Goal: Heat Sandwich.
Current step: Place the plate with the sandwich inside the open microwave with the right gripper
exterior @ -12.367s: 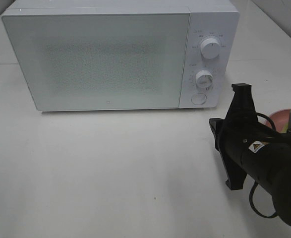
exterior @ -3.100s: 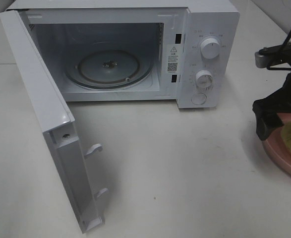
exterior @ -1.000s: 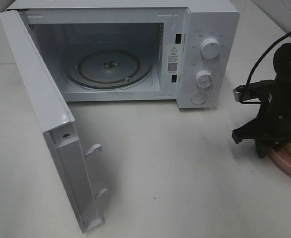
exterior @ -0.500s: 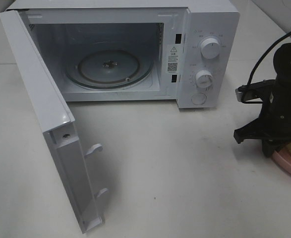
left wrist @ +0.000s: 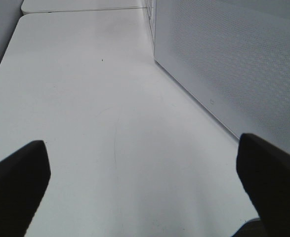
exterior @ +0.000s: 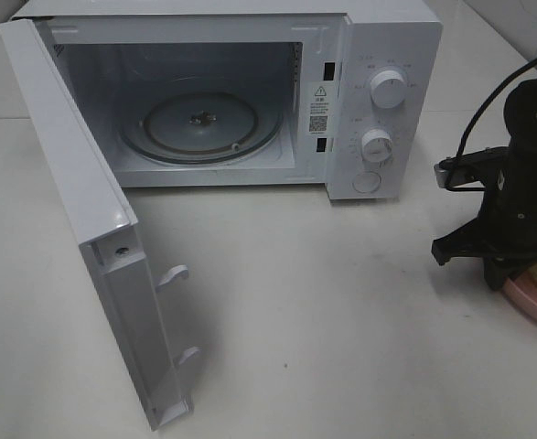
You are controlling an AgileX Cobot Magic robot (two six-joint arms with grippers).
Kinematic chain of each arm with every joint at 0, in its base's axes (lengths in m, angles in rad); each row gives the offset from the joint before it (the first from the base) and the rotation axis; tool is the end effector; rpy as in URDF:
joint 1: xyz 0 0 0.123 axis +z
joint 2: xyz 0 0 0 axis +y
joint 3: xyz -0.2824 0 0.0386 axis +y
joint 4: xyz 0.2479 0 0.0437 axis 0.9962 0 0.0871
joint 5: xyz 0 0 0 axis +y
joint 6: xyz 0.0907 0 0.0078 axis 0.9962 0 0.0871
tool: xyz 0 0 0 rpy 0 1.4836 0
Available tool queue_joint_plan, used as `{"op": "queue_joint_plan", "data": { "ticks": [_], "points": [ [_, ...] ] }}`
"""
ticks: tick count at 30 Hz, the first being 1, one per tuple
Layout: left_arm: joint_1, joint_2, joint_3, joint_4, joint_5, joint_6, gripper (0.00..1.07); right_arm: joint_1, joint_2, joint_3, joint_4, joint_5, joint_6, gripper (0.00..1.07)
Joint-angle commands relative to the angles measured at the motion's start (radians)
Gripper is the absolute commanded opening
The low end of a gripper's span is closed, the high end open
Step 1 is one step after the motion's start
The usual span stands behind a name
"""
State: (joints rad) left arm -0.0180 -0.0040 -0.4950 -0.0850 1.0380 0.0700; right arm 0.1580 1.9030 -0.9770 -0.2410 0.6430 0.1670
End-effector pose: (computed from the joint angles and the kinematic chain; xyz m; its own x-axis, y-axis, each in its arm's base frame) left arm -0.0042 -0.0066 0.2778 -0.4327 0.0345 -0.9009 0.0954 0.9954 -0.0077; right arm 0.3197 0.0377 0.1159 -0.9781 -0.1831 -0.0989 -0.1679 0.9751 -0.1451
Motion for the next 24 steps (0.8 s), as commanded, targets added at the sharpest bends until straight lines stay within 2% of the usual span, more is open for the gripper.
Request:
{"op": "queue_joint_plan", "data": {
  "ticks": [1,15,24],
  "points": [
    [-0.001,-0.028,0.002,-0.004,-0.001,0.0,0.98,-0.004,0.008,-0.002,-0.008,0.008,0.006,0.0],
    [-0.001,-0.028,0.002,-0.004,-0.001,0.0,0.98,0.015,0.007,-0.002,-0.069,0.039,0.053,0.0],
    [-0.001,-0.028,0.002,-0.004,-0.001,0.0,0.98,0.084,-0.028,-0.002,-0.204,0.104,0.166,0.0]
  ]
}}
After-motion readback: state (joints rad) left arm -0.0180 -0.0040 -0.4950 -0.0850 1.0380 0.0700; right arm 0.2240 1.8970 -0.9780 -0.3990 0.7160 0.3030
